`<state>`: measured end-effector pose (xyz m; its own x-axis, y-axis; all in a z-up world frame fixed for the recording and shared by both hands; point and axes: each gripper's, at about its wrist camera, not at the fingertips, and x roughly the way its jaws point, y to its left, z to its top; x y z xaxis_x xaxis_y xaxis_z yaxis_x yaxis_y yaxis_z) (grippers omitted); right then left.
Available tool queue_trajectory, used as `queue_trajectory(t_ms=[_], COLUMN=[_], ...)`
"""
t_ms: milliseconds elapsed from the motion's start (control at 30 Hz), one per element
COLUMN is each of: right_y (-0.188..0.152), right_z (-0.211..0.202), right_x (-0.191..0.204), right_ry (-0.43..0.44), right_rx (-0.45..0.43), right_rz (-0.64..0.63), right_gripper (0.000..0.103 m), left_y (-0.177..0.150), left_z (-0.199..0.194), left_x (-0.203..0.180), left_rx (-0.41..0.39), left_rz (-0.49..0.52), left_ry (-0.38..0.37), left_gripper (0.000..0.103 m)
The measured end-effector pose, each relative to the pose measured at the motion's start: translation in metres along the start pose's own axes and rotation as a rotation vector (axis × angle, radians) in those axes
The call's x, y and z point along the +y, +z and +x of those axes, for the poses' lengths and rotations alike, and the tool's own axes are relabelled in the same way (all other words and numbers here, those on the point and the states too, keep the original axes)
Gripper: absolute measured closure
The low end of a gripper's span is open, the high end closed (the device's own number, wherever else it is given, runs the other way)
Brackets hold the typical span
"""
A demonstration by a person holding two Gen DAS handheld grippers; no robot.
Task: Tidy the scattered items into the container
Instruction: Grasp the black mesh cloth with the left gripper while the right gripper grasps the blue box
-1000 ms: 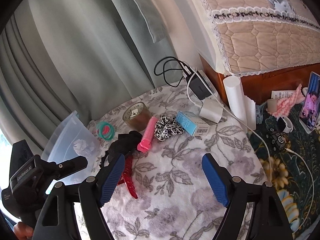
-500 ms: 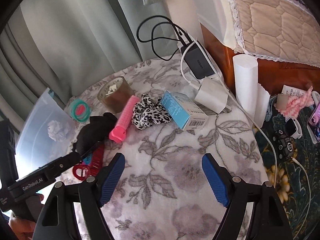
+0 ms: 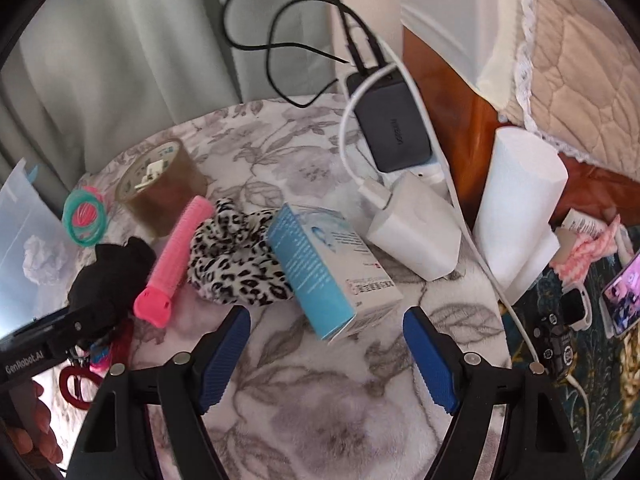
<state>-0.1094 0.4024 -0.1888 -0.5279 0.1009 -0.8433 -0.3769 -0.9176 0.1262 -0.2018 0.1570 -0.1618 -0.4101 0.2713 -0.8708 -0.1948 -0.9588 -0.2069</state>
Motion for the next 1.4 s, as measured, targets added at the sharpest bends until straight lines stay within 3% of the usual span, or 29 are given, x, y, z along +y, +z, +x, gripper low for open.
queue_trajectory(t_ms=[200,267,333,367,600,967,1033,1100,1400], right_y=[0.003,0.003,0.003,0.003,0.002,0.004,0.006,0.009,0.016], right_z=[0.005,0.005,0.004,0.003,-0.011,-0.029,-0.030,-0.027,-0.004], right_x=[-0.011,-0.015,-0.020,-0.021,-0.024,-0.018,-0.019,-0.018,-0.014], right_ry=[-0.007,-0.003,0.009,0.014,0.059,0.107,0.086,0.076,0.070], right_rx=[0.008,0.009,0.009,0.009,-0.010,-0.055,-0.066,-0.068,-0.088], right_rz=[0.068,0.089,0.106,0.111,0.123,0.110,0.093,0.068,-0.020], right_gripper=[0.056,0.060,0.074,0.081,0.098,0.094,0.084,0.059,0.058], left_y=[0.001,0.001,0.002,0.001,-0.004,-0.011,-0.011,-0.011,-0.008], left_z=[-0.001,-0.001,-0.002,-0.003,-0.018,-0.042,-0.041,-0.040,-0.027], left_x=[-0.003,-0.003,-0.004,-0.005,-0.008,-0.010,-0.008,-0.006,-0.002], left_rx=[-0.016,-0.021,-0.026,-0.028,-0.051,-0.086,-0.089,-0.087,-0.070], left_rz=[0.017,0.022,0.028,0.024,0.003,0.009,0.002,-0.008,-0.023], left_ry=[-0.004,-0.005,-0.007,-0.008,-0.017,-0.017,-0.018,-0.028,-0.059], left_gripper=[0.050,0.061,0.068,0.068,0.074,0.074,0.074,0.074,0.074])
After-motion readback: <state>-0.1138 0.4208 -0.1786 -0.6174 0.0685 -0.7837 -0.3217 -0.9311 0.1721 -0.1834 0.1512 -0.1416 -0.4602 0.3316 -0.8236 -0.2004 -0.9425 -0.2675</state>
